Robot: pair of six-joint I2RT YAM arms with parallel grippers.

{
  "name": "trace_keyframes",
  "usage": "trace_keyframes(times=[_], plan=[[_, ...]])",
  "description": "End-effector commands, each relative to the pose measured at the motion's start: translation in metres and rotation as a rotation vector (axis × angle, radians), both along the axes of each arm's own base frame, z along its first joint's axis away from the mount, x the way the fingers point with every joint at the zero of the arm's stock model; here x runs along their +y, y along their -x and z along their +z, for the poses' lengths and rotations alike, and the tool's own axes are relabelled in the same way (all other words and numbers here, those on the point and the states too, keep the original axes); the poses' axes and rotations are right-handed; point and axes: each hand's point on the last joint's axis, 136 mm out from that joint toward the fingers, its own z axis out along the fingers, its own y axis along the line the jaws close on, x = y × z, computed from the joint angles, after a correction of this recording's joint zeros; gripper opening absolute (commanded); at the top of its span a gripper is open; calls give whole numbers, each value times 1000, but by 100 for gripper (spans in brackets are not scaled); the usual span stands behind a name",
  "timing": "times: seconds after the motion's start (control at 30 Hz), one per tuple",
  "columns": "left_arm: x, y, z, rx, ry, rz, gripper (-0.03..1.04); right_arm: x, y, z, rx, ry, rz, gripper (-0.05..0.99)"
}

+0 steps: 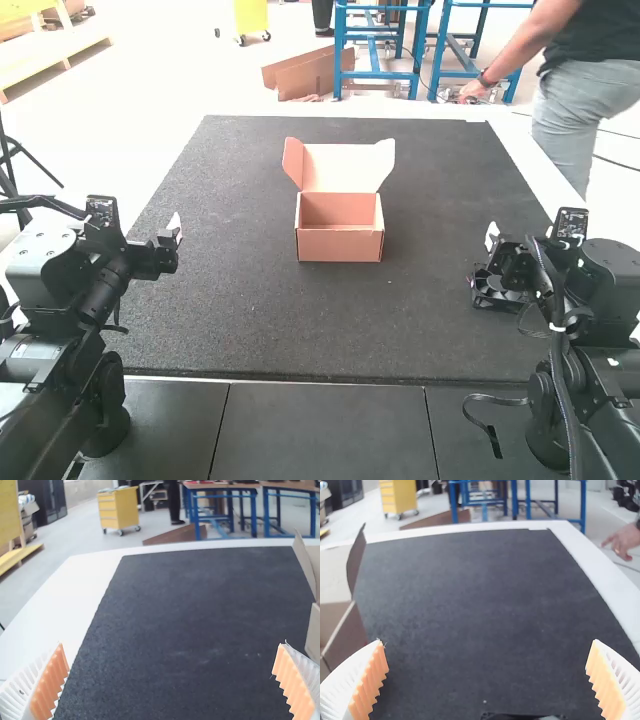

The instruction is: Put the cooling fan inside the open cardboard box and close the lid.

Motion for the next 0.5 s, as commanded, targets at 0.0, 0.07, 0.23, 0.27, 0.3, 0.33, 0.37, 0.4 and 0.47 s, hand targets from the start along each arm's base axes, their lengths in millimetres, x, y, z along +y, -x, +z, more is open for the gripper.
trace_keyframes(times=[0.0, 0.07, 0.23, 0.27, 0.3, 0.33, 0.37, 0.4, 0.47], plan=[[1, 0, 1, -10, 8, 7, 97, -3, 0, 1, -11, -9, -11, 91], [1, 0, 1, -12, 22, 7, 97, -3, 0, 2, -14, -11, -10, 91], [1, 0, 3, -20, 25, 7, 97, -2, 0, 3, -17, -12, -8, 91], [2, 0, 4, -25, 26, 10, 97, -2, 0, 4, -20, -14, -9, 91], [2, 0, 6, -32, 26, 10, 97, -2, 0, 6, -29, -18, -7, 91], [2, 1, 10, -46, 26, 8, 97, -2, 0, 7, -33, -19, -7, 91], [2, 1, 14, -66, 26, 11, 97, -2, 0, 11, -49, -21, -9, 91], [3, 1, 19, -86, 26, 13, 97, -2, -1, 15, -64, -22, -9, 91], [3, 2, 32, -138, 27, 13, 97, -3, -1, 27, -115, -25, -11, 91]])
